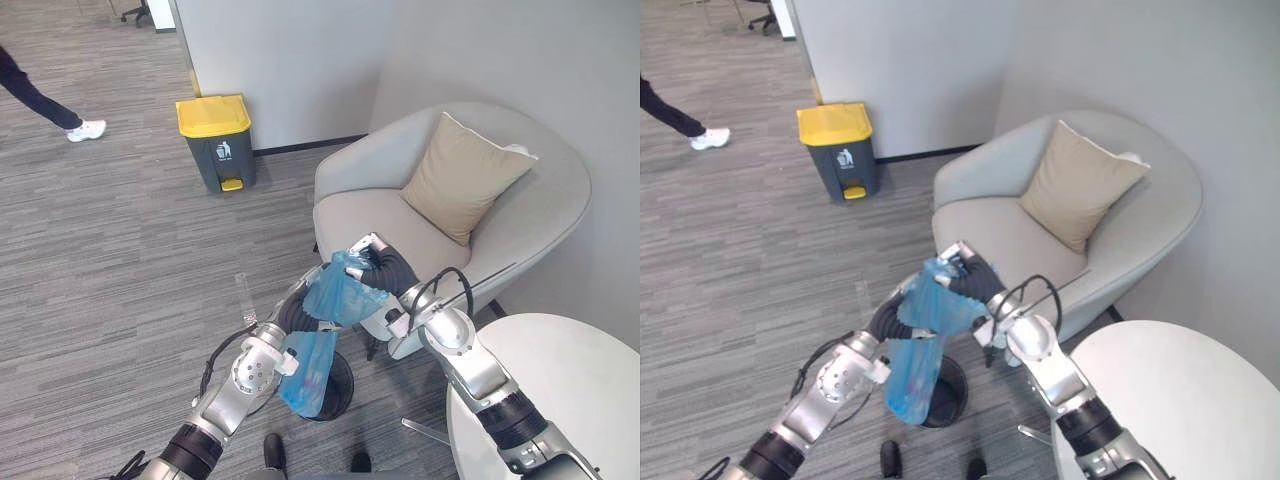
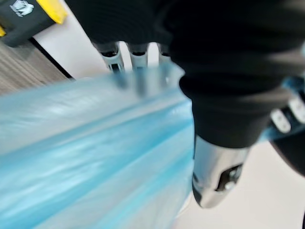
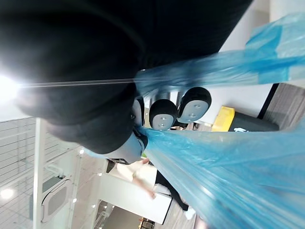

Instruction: Gather rubbish on tea table into small bin, then transfer packed bag to large trash can.

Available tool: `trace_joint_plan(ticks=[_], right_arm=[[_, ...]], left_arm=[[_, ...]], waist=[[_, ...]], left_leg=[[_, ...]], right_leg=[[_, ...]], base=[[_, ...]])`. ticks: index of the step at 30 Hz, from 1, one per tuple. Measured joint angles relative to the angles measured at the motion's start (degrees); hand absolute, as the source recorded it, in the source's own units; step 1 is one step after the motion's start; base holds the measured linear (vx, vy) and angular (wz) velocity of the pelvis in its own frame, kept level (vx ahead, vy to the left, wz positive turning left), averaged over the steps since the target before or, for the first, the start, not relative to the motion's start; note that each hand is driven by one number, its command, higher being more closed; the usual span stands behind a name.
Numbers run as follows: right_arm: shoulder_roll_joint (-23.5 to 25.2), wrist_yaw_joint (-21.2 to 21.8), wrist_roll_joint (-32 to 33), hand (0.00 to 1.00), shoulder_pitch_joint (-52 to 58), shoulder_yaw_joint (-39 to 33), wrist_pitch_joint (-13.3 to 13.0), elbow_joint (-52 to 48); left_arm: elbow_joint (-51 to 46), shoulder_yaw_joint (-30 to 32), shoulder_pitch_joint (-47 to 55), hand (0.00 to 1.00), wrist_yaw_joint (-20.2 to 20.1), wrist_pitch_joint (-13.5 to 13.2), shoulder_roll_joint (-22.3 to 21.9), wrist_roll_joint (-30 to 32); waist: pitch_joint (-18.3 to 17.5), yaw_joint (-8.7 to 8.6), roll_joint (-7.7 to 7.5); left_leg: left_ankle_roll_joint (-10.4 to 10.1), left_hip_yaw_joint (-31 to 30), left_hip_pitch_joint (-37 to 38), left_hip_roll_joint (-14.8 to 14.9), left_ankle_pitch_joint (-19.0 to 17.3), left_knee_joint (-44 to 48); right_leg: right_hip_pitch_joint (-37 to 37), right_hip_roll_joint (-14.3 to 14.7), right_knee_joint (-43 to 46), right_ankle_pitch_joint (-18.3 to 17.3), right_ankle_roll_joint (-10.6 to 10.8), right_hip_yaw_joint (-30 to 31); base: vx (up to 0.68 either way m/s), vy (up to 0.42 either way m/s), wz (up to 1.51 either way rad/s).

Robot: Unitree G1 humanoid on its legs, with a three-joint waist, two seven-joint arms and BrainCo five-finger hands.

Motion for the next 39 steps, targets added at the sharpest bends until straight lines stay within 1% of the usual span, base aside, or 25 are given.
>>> trace_joint_plan(ticks=[1, 2, 3, 5, 6, 8, 11, 13, 14, 15, 16, 19, 21, 23, 27, 29, 35, 36, 37, 38, 39], right_arm=[[1.20, 0.00, 0.38, 1.00, -0.01, 0.00, 0.03, -0.02], [2.98, 0.00, 1.09, 1.00, -0.01, 0.13, 0.10, -0.48], [3.14, 0.00, 1.15, 1.00, -0.01, 0.15, 0.11, -0.57], [5.98, 0.00, 3.37, 1.00, -0.16, 1.15, 0.10, -2.23], [6.42, 0.01, 3.69, 1.00, -0.24, 1.45, 0.11, -2.47], [8.42, 0.41, 6.60, 1.00, -0.32, 2.00, 0.11, -3.28], [9.04, 1.02, 9.56, 1.00, -0.51, 2.90, 0.12, -4.84], [9.71, 1.15, 9.67, 1.00, -1.11, 4.73, 0.11, -5.75], [11.60, 1.20, 11.16, 1.00, -2.73, 6.68, 0.20, -5.80], [12.10, 1.11, 11.57, 1.00, -2.73, 6.68, 0.25, -5.80], [12.50, 1.09, 11.83, 1.00, -2.73, 6.68, 0.26, -5.80], [12.99, 1.06, 12.29, 1.00, -2.73, 6.77, 0.28, -5.82], [12.96, 1.05, 14.66, 1.00, -2.73, 7.78, 0.80, -5.82], [12.94, 1.14, 15.84, 1.00, -2.72, 9.12, 1.06, -5.82], [12.86, 2.07, 16.03, 1.00, -2.53, 9.24, 2.01, -5.81], [12.83, 2.34, 16.03, 1.00, -2.20, 9.24, 2.03, -5.80], [12.82, 3.26, 15.46, 1.00, 0.59, 8.52, 1.84, -5.72], [12.80, 3.28, 15.36, 0.00, 1.27, 8.28, 1.73, -5.61], [12.76, 3.28, 15.24, 0.00, 1.59, 8.22, 1.67, -5.58], [12.64, 3.32, 13.30, 0.00, 2.92, 7.92, 1.16, -5.50], [12.56, 3.39, 13.04, 0.00, 3.78, 7.49, 1.07, -5.33]], left_arm=[[0.24, -0.43, 0.00, 0.00, 0.53, 0.14, -0.71, 0.13], [1.33, -0.72, 0.00, 0.00, 1.31, 0.37, -1.83, 1.68], [1.47, -0.71, 0.00, 0.00, 1.38, 0.41, -1.94, 1.81], [2.89, -0.60, 0.12, 0.00, 2.18, 1.89, -3.71, 4.41], [2.91, -0.48, 0.18, 0.00, 2.56, 2.11, -3.92, 4.57], [2.92, 1.54, 0.76, 0.00, 3.53, 2.51, -5.14, 5.31], [3.37, 3.32, 2.54, 0.00, 3.97, 2.51, -6.24, 5.35], [3.57, 3.08, 3.50, 0.00, 3.83, 2.79, -6.42, 5.45], [4.51, 2.32, 3.56, 0.00, 3.79, 3.33, -7.63, 5.45], [4.51, 2.06, 3.56, 0.00, 3.85, 3.68, -7.77, 5.46], [4.51, 1.87, 3.56, 1.00, 3.93, 3.91, -7.94, 5.49], [5.13, 1.76, 3.55, 1.00, 4.84, 4.06, -7.98, 5.49], [6.68, 1.72, 3.51, 1.00, 6.02, 4.06, -8.01, 5.41], [7.80, 1.70, 3.28, 1.00, 6.20, 3.98, -8.00, 5.35], [10.67, 1.61, 2.02, 1.00, 6.18, 3.84, -7.98, 3.73], [11.27, 1.69, 2.03, 1.00, 6.17, 3.73, -8.00, 2.43], [12.28, 2.40, 2.38, 1.00, 5.99, 4.15, -7.95, 0.32], [12.29, 2.99, 2.75, 1.00, 5.99, 4.18, -7.95, -0.23], [12.29, 3.31, 2.94, 1.00, 5.96, 4.18, -7.95, -0.26], [12.28, 3.99, 3.41, 1.00, 5.95, 4.19, -7.93, -0.68], [12.28, 4.02, 3.54, 1.00, 5.95, 4.19, -7.86, -1.03]], waist=[[-0.13, 0.03, -0.14], [-0.48, 0.05, -0.36], [-0.51, 0.05, -0.38], [-1.15, 0.08, -0.88], [-1.24, 0.08, -0.97], [-1.80, 0.09, -1.46], [-1.93, 0.12, -1.63], [-1.95, 0.22, -1.61], [-2.06, 0.37, -1.76], [-2.28, 0.49, -1.89], [-2.50, 0.50, -2.01], [-2.77, 0.53, -2.21], [-3.03, 0.50, -2.38], [-3.12, 0.50, -2.45], [-3.22, 0.33, -2.56], [-3.22, 0.19, -2.56], [-3.22, 0.05, -2.55], [-3.22, -0.06, -2.55], [-3.22, -0.12, -2.56], [-3.22, -0.18, -2.56], [-3.22, -0.19, -2.56]], left_leg=[[-0.01, 0.05, 0.00, 0.01, 0.01, 0.00], [-0.01, 0.20, -0.02, 0.02, 0.02, 0.00], [-0.02, 0.22, -0.02, 0.02, 0.02, 0.00], [0.42, 0.61, -0.04, -0.07, 0.35, 0.00], [0.45, 0.70, -0.02, -0.08, 0.37, 0.00], [0.46, 0.74, 0.07, -0.22, 0.56, 0.00], [0.46, 0.83, 0.57, -0.27, 0.56, -0.01], [0.44, 1.19, 0.91, -0.27, 0.54, -0.03], [-0.11, 1.29, 1.15, -0.19, 0.14, -0.05], [-0.12, 1.29, 1.21, -0.13, 0.14, -0.05], [-0.14, 1.27, 1.22, -0.07, 0.15, -0.05], [-0.16, 1.28, 1.24, -0.05, 0.16, -0.05], [-0.15, 1.48, 1.26, -0.06, 0.16, -0.05], [-0.17, 1.73, 1.22, 0.02, 0.14, -0.05], [-0.21, 1.87, 0.94, 0.09, 0.12, -0.04], [-0.29, 2.01, 0.96, 0.15, 0.05, -0.04], [-0.50, 2.27, 0.94, 0.19, -0.11, -0.04], [-0.50, 2.28, 0.94, 0.19, -0.11, -0.04], [-0.51, 2.27, 0.94, 0.19, -0.12, -0.04], [-0.54, 2.24, 0.93, 0.19, -0.14, -0.04], [-0.54, 2.18, 0.91, 0.18, -0.15, -0.04]], right_leg=[[-0.02, 0.01, -0.05, 0.07, 0.03, 0.09], [-0.04, 0.03, -0.24, 0.37, -0.15, 0.25], [-0.03, 0.03, -0.27, 0.40, -0.15, 0.27], [0.13, 0.20, -0.77, 1.01, -0.08, 0.65], [0.11, 0.23, -0.77, 1.06, -0.07, 0.76], [0.10, 0.25, -0.57, 1.14, 0.00, 0.83], [0.14, 0.28, 0.21, 1.03, 0.10, 0.97], [0.17, 0.28, 0.48, 0.87, 0.24, 1.40], [-0.25, 0.22, 1.37, -0.20, 0.54, 1.53], [-0.22, 0.21, 1.37, -0.36, 0.29, 1.64], [-0.22, 0.20, 1.36, -0.35, 0.30, 1.80], [-0.23, 0.20, 1.30, -0.30, 0.38, 2.20], [-0.33, 0.23, 1.24, -0.22, 0.50, 2.72], [-0.51, 0.16, 1.22, -0.16, 0.54, 3.11], [-0.82, 0.20, 1.11, 0.04, 0.45, 3.30], [-0.84, 0.25, 0.98, 0.40, 0.70, 3.43], [-0.77, 0.30, 0.48, 0.80, 0.21, 3.60], [-0.76, 0.30, 0.42, 0.81, 0.20, 3.60], [-0.75, 0.30, 0.40, 0.81, 0.20, 3.59], [-0.71, 0.30, 0.35, 0.81, 0.20, 3.55], [-0.69, 0.30, 0.34, 0.81, 0.20, 3.50]], base=[[0.01, 0.016, -0.04], [0.01, 0.013, -0.04], [0.03, 0.010, -0.06], [0.05, 0.003, -0.08], [0.06, 0.002, -0.06], [0.04, 0.006, -0.02], [0.02, 0.007, -0.01], [-0.02, 0.024, -0.08], [-0.06, 0.038, -0.07], [-0.05, 0.035, -0.03], [0.00, 0.000, 0.00], [0.01, 0.004, -0.01], [0.03, 0.008, -0.06], [0.04, 0.003, -0.08], [0.05, -0.003, -0.04], [0.05, -0.007, -0.04], [0.05, -0.005, -0.03], [0.05, -0.004, 0.00], [0.04, -0.003, 0.00], [0.04, -0.003, 0.02], [0.04, -0.003, 0.03]])
